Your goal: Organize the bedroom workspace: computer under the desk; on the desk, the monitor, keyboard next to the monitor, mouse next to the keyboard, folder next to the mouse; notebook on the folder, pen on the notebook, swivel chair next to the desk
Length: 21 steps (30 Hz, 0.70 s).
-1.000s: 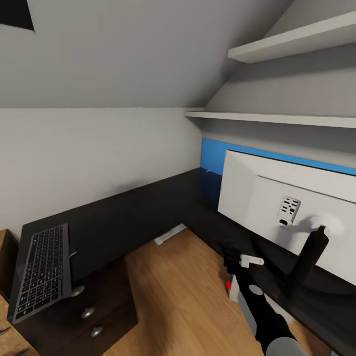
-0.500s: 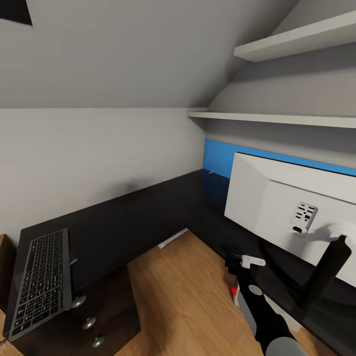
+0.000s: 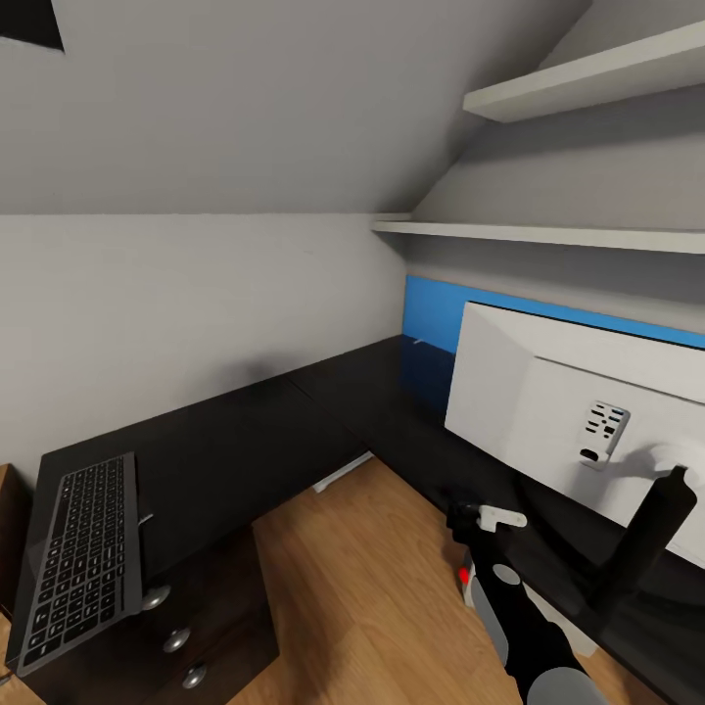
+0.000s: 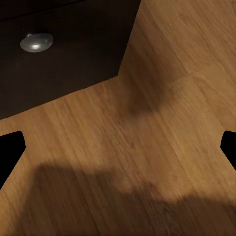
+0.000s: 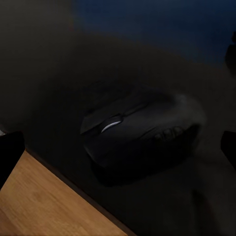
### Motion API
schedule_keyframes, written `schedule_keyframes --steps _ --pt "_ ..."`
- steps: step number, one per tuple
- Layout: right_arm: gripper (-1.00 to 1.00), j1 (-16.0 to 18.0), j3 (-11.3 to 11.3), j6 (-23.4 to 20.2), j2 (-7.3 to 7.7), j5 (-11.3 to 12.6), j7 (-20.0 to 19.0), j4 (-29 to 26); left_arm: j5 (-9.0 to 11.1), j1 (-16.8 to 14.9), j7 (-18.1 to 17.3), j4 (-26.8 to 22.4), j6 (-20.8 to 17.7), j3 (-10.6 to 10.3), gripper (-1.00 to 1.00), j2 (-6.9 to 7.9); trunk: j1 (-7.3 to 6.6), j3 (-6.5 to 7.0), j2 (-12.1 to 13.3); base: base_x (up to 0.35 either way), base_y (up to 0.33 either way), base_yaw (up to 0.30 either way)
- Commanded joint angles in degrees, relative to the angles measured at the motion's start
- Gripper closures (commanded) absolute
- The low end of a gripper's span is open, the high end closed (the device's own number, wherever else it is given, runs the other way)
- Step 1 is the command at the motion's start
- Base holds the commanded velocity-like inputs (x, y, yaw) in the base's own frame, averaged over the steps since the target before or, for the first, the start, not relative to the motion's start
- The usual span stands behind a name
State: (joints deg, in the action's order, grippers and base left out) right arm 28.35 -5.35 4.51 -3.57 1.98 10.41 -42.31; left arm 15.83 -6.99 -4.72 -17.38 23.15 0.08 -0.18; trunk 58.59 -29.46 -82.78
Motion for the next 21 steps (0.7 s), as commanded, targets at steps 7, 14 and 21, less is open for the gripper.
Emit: schedule_keyframes --steps 7,14,21 --pt "-1.00 0.04 -0.20 0.24 -0.04 0.21 0.04 0.03 0.61 -0.04 -0.46 0.07 0.14 0.01 -1.00 0.00 0.00 -0.06 -0.03 0.000 0.000 0.000" --pt "-1.00 0.04 -0.20 0.24 -0.07 0.22 0.36 0.08 0.61 -0.04 -0.46 0.07 0.14 0.01 -1.00 0.00 0.00 -0.06 -0.03 0.000 0.000 0.000" --pt "-1.00 0.04 -0.15 0.17 -0.11 0.22 1.65 0.71 0.65 -0.04 -0.46 -0.01 0.14 0.01 -1.00 0.06 0.00 -0.06 -0.03 0.000 0.000 0.000"
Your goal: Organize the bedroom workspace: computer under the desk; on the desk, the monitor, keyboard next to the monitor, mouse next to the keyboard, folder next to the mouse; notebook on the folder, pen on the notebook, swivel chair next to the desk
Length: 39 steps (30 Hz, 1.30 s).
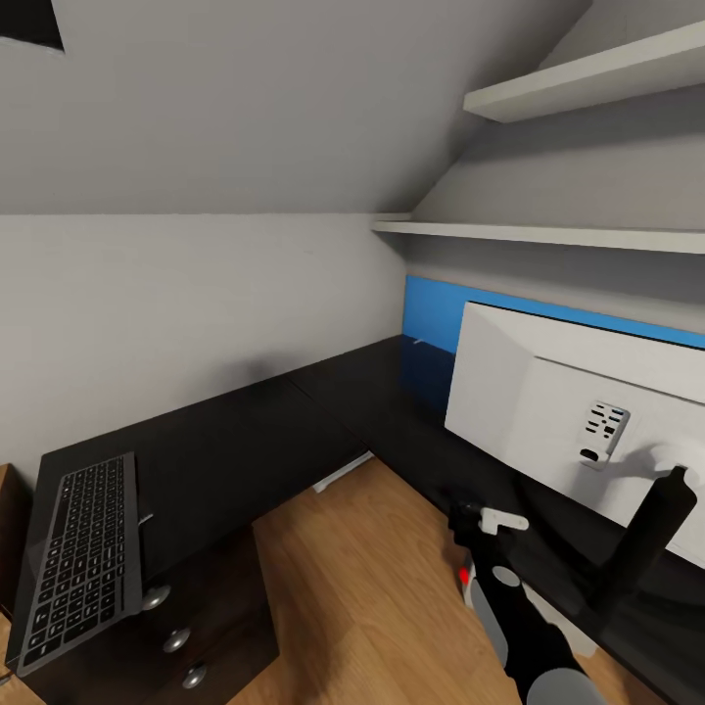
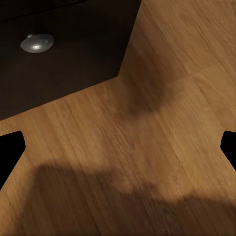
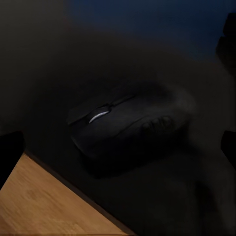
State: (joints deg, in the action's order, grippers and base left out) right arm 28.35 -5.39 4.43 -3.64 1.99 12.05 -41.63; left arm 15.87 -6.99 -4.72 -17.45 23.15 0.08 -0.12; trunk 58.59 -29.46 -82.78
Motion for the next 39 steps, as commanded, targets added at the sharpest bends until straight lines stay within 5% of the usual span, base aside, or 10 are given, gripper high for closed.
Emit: schedule_keyframes --steps 1,39 --pt "-1.00 0.04 -0.10 0.26 -0.03 0.21 0.15 0.34 0.62 -0.04 -0.46 0.05 0.14 0.01 -1.00 0.01 0.00 -0.06 -0.03 0.000 0.000 0.000" --pt "-1.00 0.04 -0.08 0.34 0.03 0.30 0.62 2.08 0.65 -0.04 -0.29 -0.12 0.14 0.01 -1.00 -0.03 0.00 -0.06 -0.03 0.000 0.000 0.000"
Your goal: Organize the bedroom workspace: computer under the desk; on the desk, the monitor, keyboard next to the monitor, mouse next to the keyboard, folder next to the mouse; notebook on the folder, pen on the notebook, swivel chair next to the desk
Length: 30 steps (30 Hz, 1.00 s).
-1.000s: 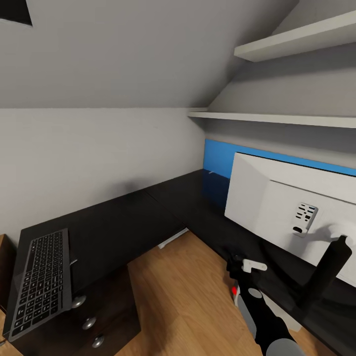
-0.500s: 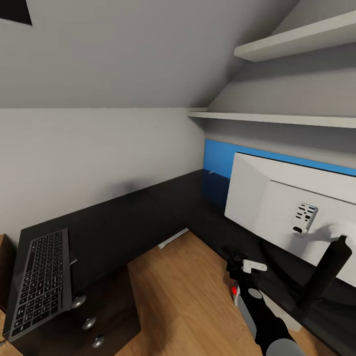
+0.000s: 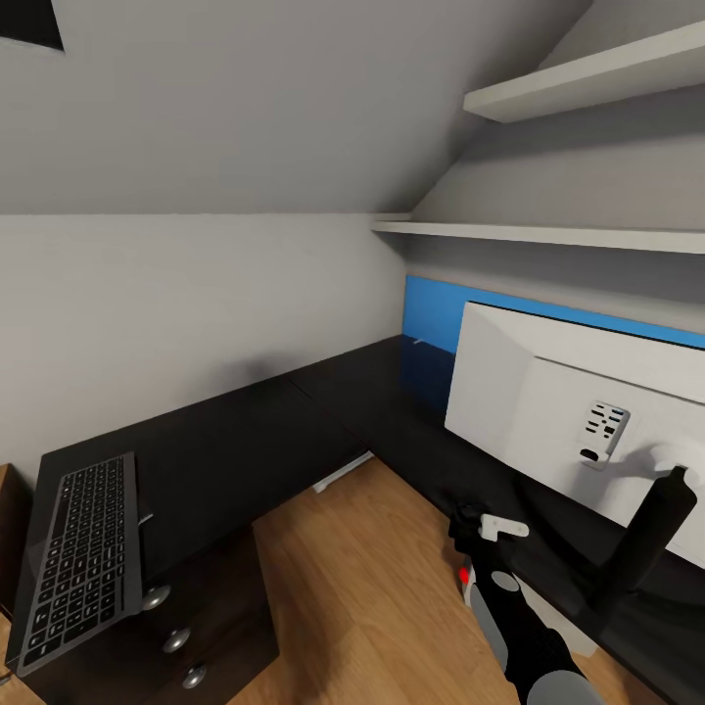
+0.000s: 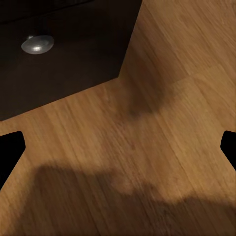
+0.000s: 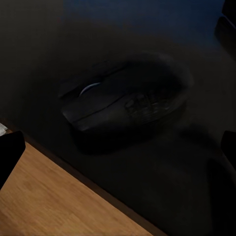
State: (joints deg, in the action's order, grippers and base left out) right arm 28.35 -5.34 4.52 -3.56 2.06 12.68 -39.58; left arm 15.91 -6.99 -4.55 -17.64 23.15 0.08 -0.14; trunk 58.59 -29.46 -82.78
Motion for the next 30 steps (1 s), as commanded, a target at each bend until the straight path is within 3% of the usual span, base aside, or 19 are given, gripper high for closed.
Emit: schedule_keyframes --steps 1,16,30 --pt "-1.00 0.04 -0.14 0.27 -0.04 0.22 -0.01 0.03 0.61 -0.04 -0.46 0.07 0.14 0.01 -1.00 -0.01 0.00 -0.06 -0.03 0.000 0.000 0.000" --pt "-1.00 0.04 -0.13 0.31 -0.02 0.22 0.00 0.03 0.54 -0.04 -0.63 0.13 0.14 0.01 -1.00 0.01 0.00 -0.06 -0.03 0.002 0.000 0.000" --pt "-1.00 0.04 -0.19 0.32 0.03 0.22 0.05 0.03 0.53 -0.04 -0.64 0.13 0.14 0.01 -1.00 0.03 0.00 -0.06 -0.03 0.092 0.000 0.000"
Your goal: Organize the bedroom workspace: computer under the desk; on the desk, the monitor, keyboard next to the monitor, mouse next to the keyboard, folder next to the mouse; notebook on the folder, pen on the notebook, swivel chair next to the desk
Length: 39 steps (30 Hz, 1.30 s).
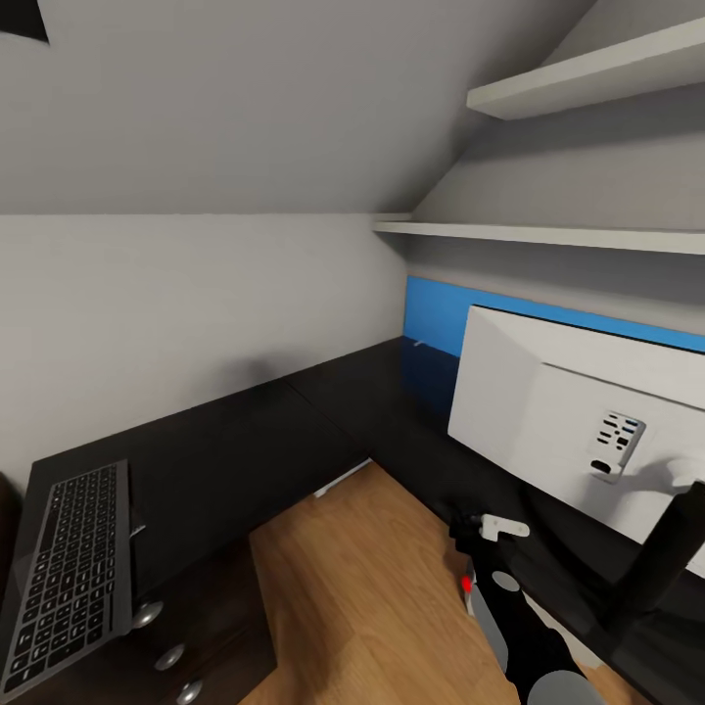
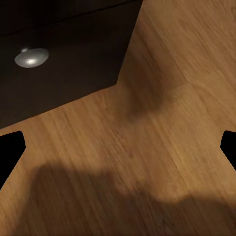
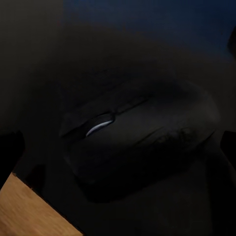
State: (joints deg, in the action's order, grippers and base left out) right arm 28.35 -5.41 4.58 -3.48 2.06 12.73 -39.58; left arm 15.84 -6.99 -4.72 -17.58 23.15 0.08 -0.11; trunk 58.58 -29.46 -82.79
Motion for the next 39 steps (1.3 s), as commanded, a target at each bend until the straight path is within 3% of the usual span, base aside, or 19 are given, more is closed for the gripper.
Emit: schedule_keyframes --steps 1,39 --pt "-1.00 0.04 -0.12 0.26 -0.04 0.22 0.00 0.03 0.61 -0.04 -0.46 0.07 0.14 0.01 -1.00 0.00 0.00 -0.06 -0.03 0.023 0.000 0.000" --pt "-1.00 0.04 -0.19 0.26 0.00 0.22 0.01 -0.06 0.60 -0.04 -0.46 0.08 0.14 0.01 -1.00 -0.07 0.00 -0.06 -0.03 0.002 0.000 0.000"
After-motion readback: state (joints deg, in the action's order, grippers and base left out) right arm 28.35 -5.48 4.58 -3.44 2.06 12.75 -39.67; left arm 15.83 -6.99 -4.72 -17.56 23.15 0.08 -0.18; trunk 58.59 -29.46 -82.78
